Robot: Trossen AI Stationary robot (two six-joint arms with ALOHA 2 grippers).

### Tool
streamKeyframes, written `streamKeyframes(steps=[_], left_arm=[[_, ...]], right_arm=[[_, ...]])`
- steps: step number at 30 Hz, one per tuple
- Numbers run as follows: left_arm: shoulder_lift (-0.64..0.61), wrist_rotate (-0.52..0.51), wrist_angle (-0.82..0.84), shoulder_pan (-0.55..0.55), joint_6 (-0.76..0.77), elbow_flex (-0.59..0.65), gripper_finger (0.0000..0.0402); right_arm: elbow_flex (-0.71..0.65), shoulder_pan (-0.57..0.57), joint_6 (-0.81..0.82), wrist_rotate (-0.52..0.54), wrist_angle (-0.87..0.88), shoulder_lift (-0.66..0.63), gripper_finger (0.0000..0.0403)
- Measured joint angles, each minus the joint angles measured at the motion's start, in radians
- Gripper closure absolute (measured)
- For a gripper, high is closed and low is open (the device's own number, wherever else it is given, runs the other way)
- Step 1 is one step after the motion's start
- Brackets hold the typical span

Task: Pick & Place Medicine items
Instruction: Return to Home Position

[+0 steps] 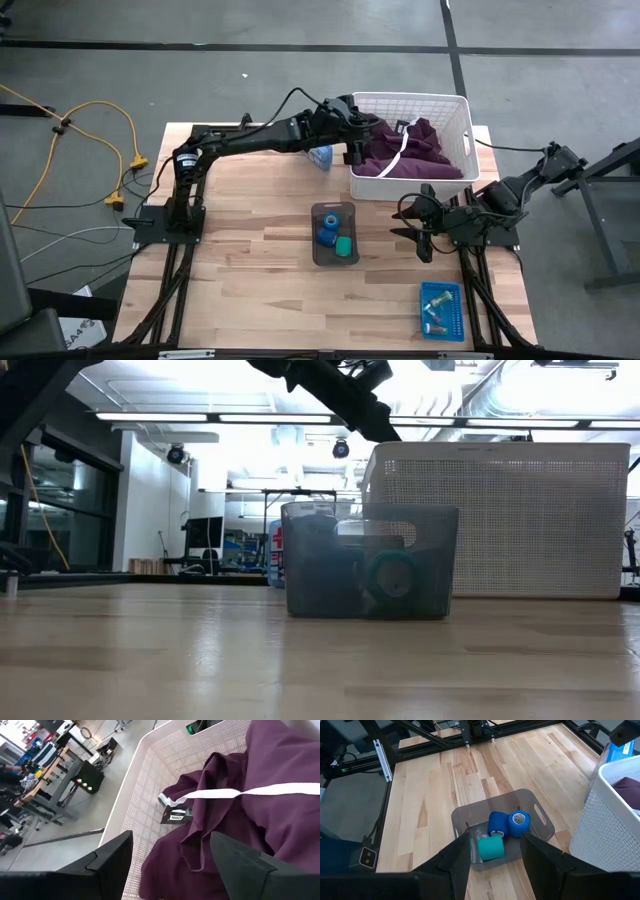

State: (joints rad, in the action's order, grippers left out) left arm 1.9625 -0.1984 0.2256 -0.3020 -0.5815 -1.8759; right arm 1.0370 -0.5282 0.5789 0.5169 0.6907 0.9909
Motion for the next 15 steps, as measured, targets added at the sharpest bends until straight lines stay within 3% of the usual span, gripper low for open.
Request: streamKeyframes(steps=[8, 11, 15], left_arm=[[-0.077, -0.193, 0.13, 0.062, 0.011, 0.002, 0.0144], [-0.13, -0.192, 0.278, 0.081, 0.078, 0.002, 0.0144], [-0.218, -0.114, 0.488, 0.09, 0.182, 0.001, 0.0144]], right_arm=[[0.0, 0.0, 0.0, 0.0, -0.004, 0.0, 0.0243], [0.0, 0.0, 0.0, 0.0, -0.007, 0.0, 0.0243], [0.0, 0.0, 0.0, 0.0, -0.008, 0.0, 0.0243]])
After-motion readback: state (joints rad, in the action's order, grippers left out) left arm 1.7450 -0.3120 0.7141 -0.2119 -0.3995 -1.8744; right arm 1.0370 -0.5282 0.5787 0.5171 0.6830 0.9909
